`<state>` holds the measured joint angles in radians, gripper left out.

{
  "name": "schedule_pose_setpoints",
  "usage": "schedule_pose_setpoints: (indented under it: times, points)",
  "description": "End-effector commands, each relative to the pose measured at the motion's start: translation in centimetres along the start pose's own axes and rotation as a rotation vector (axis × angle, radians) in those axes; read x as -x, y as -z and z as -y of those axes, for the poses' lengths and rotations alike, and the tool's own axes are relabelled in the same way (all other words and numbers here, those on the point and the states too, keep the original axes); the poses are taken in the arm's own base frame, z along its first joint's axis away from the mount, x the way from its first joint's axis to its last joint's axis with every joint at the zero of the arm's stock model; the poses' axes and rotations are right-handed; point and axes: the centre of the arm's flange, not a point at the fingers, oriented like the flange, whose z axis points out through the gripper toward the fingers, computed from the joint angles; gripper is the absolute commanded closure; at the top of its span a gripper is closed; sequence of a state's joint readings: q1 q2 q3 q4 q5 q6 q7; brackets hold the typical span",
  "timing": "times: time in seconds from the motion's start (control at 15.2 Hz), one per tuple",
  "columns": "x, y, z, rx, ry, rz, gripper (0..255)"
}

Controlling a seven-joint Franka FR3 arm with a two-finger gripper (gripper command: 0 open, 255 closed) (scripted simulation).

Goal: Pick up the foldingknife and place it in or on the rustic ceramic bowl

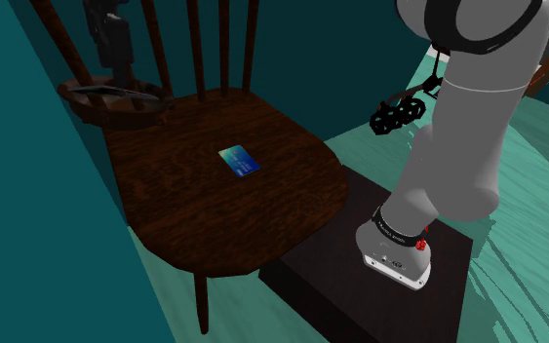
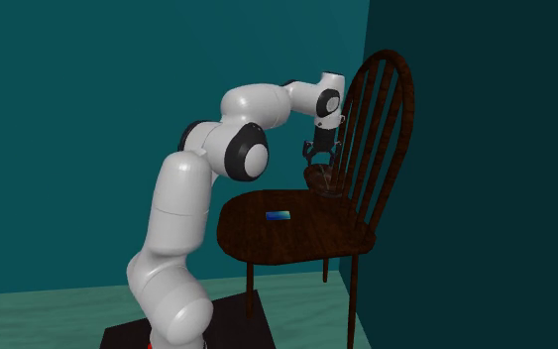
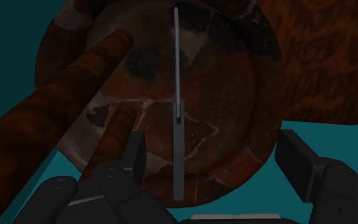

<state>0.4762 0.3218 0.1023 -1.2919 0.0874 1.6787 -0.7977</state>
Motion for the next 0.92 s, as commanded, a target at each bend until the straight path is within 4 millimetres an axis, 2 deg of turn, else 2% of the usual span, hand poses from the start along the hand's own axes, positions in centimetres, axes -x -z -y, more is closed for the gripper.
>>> schedule_pose_setpoints:
  times: [0.0, 0.07, 0.33, 0.86]
  points:
    - [0.6, -1.9, -2.4, 0.051, -0.019, 0.007, 0]
    - [0.5, -1.4, -2.2, 0.051, -0.018, 0.007, 0]
    - [0.5, 3.6, -2.0, 0.051, -0.018, 0.007, 0]
    - [0.5, 3.6, -2.0, 0.051, -0.018, 0.007, 0]
